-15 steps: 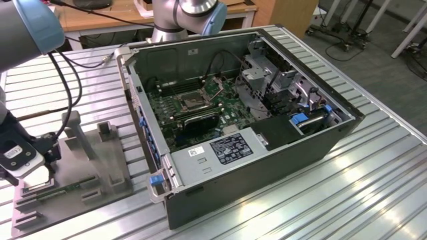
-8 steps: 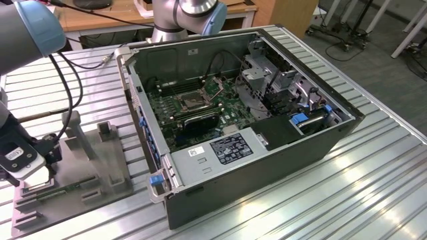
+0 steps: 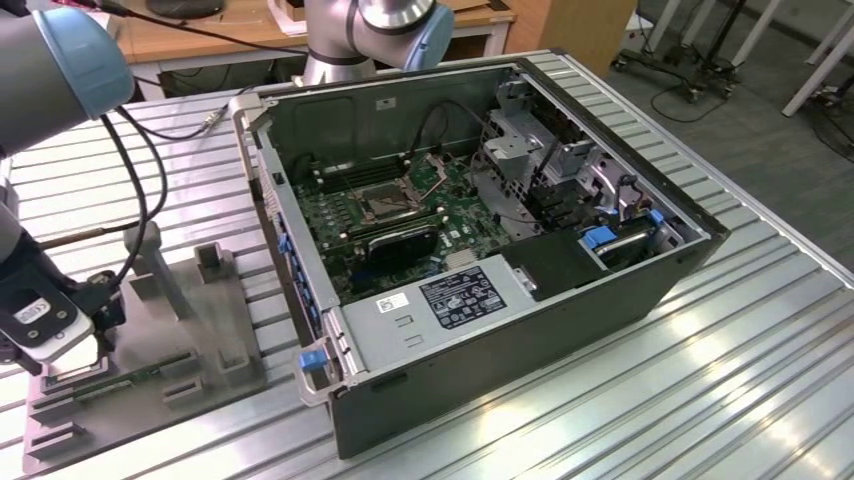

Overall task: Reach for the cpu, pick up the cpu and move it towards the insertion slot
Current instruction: 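Pick up the cpu and move it towards the insertion slot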

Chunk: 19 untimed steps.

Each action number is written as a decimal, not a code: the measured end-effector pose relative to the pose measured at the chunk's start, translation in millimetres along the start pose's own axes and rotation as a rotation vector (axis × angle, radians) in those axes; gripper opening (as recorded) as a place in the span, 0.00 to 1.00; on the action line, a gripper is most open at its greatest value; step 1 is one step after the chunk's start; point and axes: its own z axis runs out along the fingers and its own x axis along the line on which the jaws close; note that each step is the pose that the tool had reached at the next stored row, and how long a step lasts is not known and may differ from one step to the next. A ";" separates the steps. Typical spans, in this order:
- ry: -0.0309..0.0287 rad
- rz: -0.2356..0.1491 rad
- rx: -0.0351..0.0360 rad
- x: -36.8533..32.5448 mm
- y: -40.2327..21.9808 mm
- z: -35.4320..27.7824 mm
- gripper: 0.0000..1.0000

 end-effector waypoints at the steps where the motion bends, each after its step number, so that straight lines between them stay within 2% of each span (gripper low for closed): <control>1: -0.0001 0.000 0.0000 -0.1 0.0 0.7 0.69; 12: 0.0000 0.002 0.0000 0.0 -0.1 5.5 0.69; 14: 0.0000 0.002 0.0000 0.0 -0.1 5.5 0.68; 15: 0.0000 0.002 0.0000 0.0 -0.1 5.5 0.61; 19: 0.0000 0.002 0.0000 0.0 -0.1 5.6 0.59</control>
